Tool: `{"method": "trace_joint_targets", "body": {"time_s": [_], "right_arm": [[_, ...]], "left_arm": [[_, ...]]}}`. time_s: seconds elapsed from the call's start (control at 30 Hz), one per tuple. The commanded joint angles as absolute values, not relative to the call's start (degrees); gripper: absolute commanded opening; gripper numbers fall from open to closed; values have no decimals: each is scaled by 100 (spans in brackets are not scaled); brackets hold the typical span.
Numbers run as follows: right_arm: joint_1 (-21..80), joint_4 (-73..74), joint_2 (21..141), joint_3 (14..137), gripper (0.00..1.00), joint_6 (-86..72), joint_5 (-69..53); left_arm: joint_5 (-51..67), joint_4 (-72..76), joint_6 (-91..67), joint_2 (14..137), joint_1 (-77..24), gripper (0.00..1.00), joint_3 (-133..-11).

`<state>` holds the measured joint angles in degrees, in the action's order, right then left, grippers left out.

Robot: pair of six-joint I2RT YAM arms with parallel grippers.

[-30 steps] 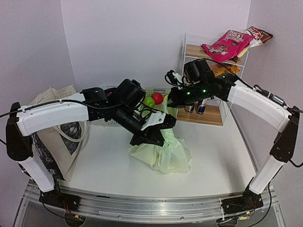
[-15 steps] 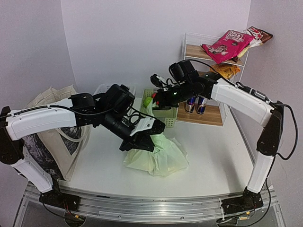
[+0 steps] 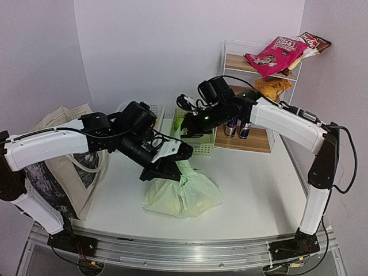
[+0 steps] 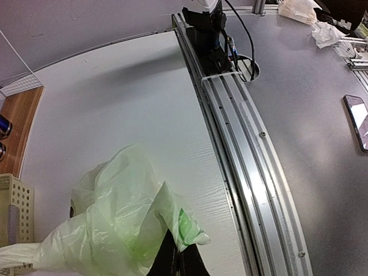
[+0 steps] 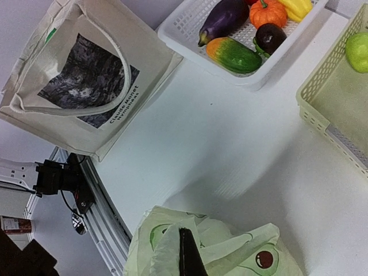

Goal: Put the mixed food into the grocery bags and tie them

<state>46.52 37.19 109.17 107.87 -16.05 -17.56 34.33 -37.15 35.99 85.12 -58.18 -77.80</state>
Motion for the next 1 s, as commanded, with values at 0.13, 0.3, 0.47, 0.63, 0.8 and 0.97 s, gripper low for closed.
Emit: {"method": "trace_joint_targets", "body": {"time_s": [0.13,0.3,0.47,0.63,0.8,0.97], "right_arm": [[4619,3685,10508,10776,3,-1551,-1223],[4542,3753,10339,10625,42,-1537,-1140],[4178,3898,9880,10263,55,-1553,-1053],[3558,4011,9119,9512,56,-1326,-498],[2377,3994,8584,8565,50,-1154,-253],[1289,3794,8532,8069,40,-559,-460]], "left_arm": [[3487,-3882,3892,8160,-5627,11,-7841],[3536,-4132,4023,8001,-5626,53,-7719],[3367,-4234,4045,7690,-5575,73,-7800],[3310,-4099,3560,7359,-5083,75,-8051],[3266,-3608,2904,6979,-4235,75,-7902],[3450,-3306,2395,6628,-3500,75,-7303]]}}
